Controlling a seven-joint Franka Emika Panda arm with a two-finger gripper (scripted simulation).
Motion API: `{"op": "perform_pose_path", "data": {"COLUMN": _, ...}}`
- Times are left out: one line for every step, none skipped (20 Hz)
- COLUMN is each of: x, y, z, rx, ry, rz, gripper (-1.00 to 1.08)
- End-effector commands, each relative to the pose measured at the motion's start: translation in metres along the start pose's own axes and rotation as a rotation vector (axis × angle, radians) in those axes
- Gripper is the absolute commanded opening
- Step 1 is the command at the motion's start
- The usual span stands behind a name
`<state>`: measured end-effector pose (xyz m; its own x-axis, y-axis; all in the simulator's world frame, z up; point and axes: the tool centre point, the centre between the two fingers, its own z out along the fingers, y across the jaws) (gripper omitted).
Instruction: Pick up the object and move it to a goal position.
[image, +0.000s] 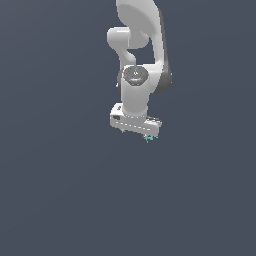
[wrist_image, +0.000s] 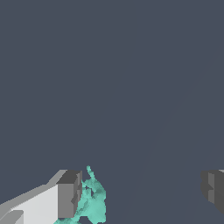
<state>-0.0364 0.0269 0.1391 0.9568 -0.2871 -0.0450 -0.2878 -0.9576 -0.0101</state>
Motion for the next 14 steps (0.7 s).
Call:
{"op": "perform_pose_path", "data": {"x": -0.006, "y": -0.006, "z": 0.004, "rx": -0.001, "ry": 0.003, "rz": 0.053, "gripper": 1.0}}
{"op": "perform_pose_path", "data": {"x": -0.008, "y": -0.008, "z": 0.006, "rx": -0.001, "ry": 0.004, "rz": 0.074, "gripper": 1.0}}
{"op": "perform_pose_path", "data": {"x": -0.01, "y": -0.01, "z": 0.007, "rx": -0.002, "ry": 0.005, "rz": 0.094, "gripper": 1.0}}
{"op": "perform_pose_path", "data": {"x": -0.013, "y": -0.012, "z": 0.009, "rx": -0.002, "ry": 0.006, "rz": 0.115, "gripper": 1.0}}
{"op": "perform_pose_path", "data": {"x": -0.015, "y": -0.014, "z": 0.01, "rx": -0.002, "ry": 0.007, "rz": 0.136, "gripper": 1.0}}
{"op": "perform_pose_path", "data": {"x": -0.018, "y": -0.016, "z": 0.012, "rx": -0.002, "ry": 0.008, "rz": 0.157, "gripper": 1.0}}
{"op": "perform_pose_path", "data": {"x": -0.02, "y": -0.018, "z": 0.013, "rx": -0.003, "ry": 0.009, "rz": 0.178, "gripper": 1.0}}
{"op": "perform_pose_path", "data": {"x": -0.022, "y": -0.02, "z": 0.015, "rx": -0.003, "ry": 0.01, "rz": 0.199, "gripper": 1.0}}
{"op": "perform_pose_path", "data": {"x": -0.025, "y": -0.022, "z": 0.016, "rx": -0.003, "ry": 0.012, "rz": 0.22, "gripper": 1.0}}
{"op": "perform_pose_path", "data": {"x": -0.027, "y": -0.024, "z": 0.018, "rx": -0.003, "ry": 0.013, "rz": 0.241, "gripper": 1.0}}
{"op": "perform_pose_path", "data": {"x": -0.03, "y": -0.026, "z": 0.019, "rx": -0.003, "ry": 0.014, "rz": 0.262, "gripper": 1.0}}
{"op": "perform_pose_path", "data": {"x": -0.032, "y": -0.027, "z": 0.021, "rx": -0.003, "ry": 0.015, "rz": 0.283, "gripper": 1.0}}
{"op": "perform_pose_path", "data": {"x": -0.035, "y": -0.029, "z": 0.022, "rx": -0.003, "ry": 0.016, "rz": 0.304, "gripper": 1.0}}
{"op": "perform_pose_path", "data": {"x": -0.037, "y": -0.031, "z": 0.024, "rx": -0.003, "ry": 0.018, "rz": 0.324, "gripper": 1.0}}
